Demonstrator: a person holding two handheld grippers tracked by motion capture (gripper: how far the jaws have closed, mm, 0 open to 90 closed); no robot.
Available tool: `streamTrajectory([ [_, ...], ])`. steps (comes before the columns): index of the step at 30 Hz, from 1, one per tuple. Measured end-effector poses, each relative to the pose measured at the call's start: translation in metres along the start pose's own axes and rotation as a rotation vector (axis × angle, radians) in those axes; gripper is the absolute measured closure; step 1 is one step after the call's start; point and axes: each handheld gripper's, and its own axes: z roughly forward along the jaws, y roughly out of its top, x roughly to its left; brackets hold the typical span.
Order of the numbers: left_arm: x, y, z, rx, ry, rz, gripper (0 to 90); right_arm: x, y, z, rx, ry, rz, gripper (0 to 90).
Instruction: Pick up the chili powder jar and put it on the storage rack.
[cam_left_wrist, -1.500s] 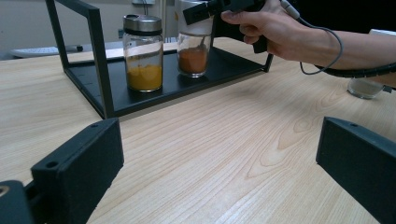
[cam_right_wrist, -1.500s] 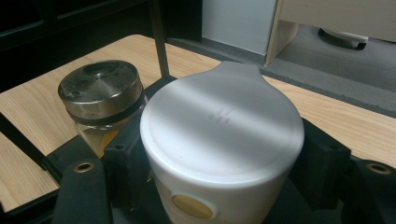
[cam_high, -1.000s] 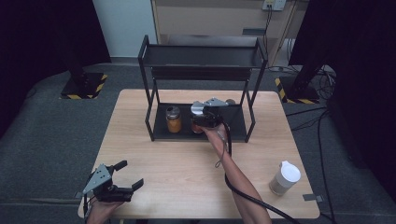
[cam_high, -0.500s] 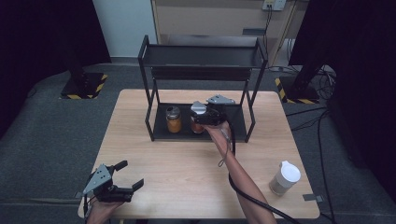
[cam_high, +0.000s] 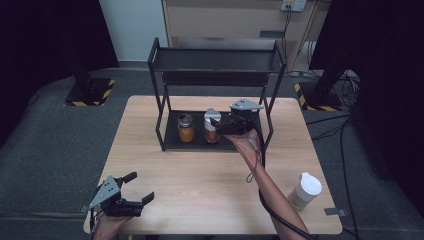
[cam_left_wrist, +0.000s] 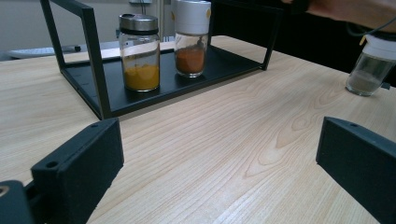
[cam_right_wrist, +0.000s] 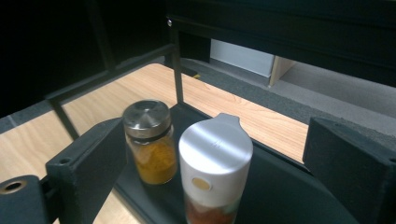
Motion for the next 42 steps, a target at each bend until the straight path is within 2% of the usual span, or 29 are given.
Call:
streamTrajectory([
  [5,0.000,0.000,0.000,-0.001,-0.002,0.001,0.0,0.006,0.006,-0.028,0.001,0.026,-0.051,5.2],
  [6,0.000,0.000,0.000,-0.001,-0.003,0.001,0.0,0.006,0.006,-0.028,0.001,0.026,-0.051,5.2],
  [14,0.000,0.000,0.000,0.000,-0.006,0.004,0.0,0.000,0.007,-0.064,0.002,0.069,-0.039,5.2],
  [15,0.000,0.000,0.000,0.001,-0.006,0.004,0.0,0.000,0.005,-0.073,-0.004,0.066,-0.041,5.2],
  [16,0.000,0.000,0.001,0.001,-0.006,0.004,0.0,0.000,0.005,-0.073,-0.004,0.066,-0.041,5.2],
  [17,0.000,0.000,0.001,0.002,-0.006,0.004,0.0,-0.001,0.004,-0.083,-0.008,0.074,-0.045,5.2],
  [18,0.000,0.000,0.001,0.003,-0.006,0.004,0.0,-0.001,0.004,-0.083,-0.008,0.074,-0.045,5.2],
  [20,0.000,0.000,0.000,0.002,-0.006,0.003,0.0,-0.001,0.001,-0.094,-0.013,0.069,-0.051,5.2],
  [22,0.000,0.000,0.000,0.001,-0.005,0.001,0.0,-0.005,-0.003,-0.104,-0.020,0.080,-0.034,5.4],
  [34,0.000,0.001,0.001,0.005,-0.005,0.000,0.0,-0.006,-0.026,-0.171,-0.081,0.059,-0.043,5.3],
  [42,0.000,0.001,0.001,0.007,-0.003,-0.001,0.0,-0.006,-0.044,-0.210,-0.096,0.015,-0.033,5.3],
])
